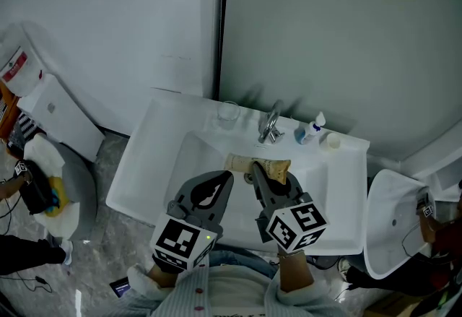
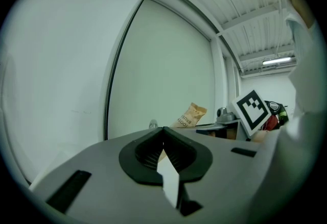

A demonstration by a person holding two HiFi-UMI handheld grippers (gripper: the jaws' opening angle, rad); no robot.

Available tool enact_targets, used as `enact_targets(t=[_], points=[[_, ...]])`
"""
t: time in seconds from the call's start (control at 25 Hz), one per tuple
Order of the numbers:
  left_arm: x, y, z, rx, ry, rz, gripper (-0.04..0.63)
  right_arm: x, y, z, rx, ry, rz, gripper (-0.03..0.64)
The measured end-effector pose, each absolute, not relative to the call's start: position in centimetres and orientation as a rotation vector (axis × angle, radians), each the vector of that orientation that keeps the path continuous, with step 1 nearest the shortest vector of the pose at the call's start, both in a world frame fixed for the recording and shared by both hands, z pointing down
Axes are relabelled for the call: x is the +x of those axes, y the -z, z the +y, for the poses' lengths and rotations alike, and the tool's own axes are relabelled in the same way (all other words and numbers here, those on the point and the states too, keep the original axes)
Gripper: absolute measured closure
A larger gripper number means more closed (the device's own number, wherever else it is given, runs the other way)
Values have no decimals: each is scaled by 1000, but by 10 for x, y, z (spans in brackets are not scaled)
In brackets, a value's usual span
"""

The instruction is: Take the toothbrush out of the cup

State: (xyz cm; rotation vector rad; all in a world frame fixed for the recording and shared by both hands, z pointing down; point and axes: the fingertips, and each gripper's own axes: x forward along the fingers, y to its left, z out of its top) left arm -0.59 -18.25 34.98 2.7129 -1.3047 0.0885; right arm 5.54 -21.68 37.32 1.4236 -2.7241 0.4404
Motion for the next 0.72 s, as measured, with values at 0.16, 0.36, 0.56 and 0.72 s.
enact_targets(t=[0.16, 0.36, 0.56, 0.72], points=[[-8, -350, -184, 2708, -90, -1311, 578, 53, -375, -218, 1409, -451, -2726, 575], [-6, -350, -185, 2709, -89, -1303, 578, 50, -377, -218, 1390, -453, -2721, 575], [-8, -351, -184, 2707, -87, -1306, 578, 46, -381, -217, 1372, -459, -2719, 575], [-12, -351, -186, 2700, -83, -1317, 578, 42, -382, -217, 1361, -464, -2717, 575]])
